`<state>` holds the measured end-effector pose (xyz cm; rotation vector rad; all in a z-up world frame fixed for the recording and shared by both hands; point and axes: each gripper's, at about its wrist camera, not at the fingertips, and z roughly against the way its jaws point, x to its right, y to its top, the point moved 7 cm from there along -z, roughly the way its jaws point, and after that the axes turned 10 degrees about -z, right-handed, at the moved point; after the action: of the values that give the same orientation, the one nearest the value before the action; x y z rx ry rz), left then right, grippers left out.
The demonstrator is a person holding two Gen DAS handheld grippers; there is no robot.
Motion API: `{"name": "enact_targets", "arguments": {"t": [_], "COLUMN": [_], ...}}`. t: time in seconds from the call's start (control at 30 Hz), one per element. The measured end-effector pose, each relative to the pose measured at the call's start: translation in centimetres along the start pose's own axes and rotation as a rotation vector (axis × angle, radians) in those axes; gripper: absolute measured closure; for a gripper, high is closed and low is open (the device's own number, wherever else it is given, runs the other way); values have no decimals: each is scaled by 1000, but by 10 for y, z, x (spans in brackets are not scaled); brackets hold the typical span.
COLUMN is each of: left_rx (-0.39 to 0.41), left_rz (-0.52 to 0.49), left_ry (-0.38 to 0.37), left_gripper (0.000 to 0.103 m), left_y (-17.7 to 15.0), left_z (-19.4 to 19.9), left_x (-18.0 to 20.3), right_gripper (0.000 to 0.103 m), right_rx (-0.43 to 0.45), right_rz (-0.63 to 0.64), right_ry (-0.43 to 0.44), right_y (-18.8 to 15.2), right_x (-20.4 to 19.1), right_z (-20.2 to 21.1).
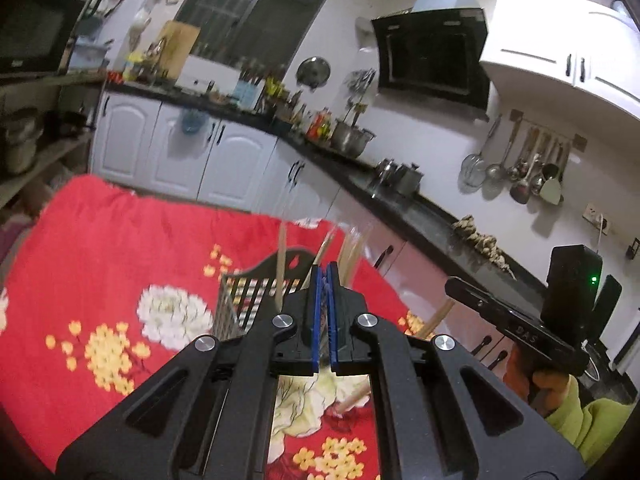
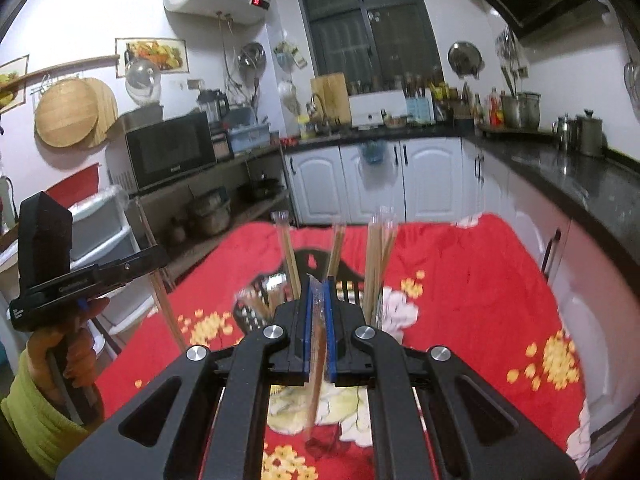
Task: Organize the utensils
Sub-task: 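Lift the held chopsticks with both tools and lower them into the caddy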
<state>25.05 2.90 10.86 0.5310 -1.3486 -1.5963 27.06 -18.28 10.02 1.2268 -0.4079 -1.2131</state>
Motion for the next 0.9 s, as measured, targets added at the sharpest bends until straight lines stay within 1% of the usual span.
{"name": "enact_targets", "arguments": {"t": [0.3, 0.53, 0.7, 0.9], "left_rx": [87, 137, 161, 174], "left_rz": [-66, -122, -130, -112], "left_ry": [-11, -18, -9, -1], "left_gripper": [102, 102, 102, 102], "left_y": [48, 84, 102, 118], "left_z": [9, 2, -8, -20], "left_x": [17, 32, 33, 25], "right_gripper": [97, 97, 97, 97], "right_rx": [105, 174, 222, 264], "right_rz": [12, 39, 60, 64], "right_ry": [14, 16, 13, 11], "right_y": [39, 67, 86, 105], "right_x": [-4, -13, -20, -24], "right_z": [19, 26, 27, 23]}}
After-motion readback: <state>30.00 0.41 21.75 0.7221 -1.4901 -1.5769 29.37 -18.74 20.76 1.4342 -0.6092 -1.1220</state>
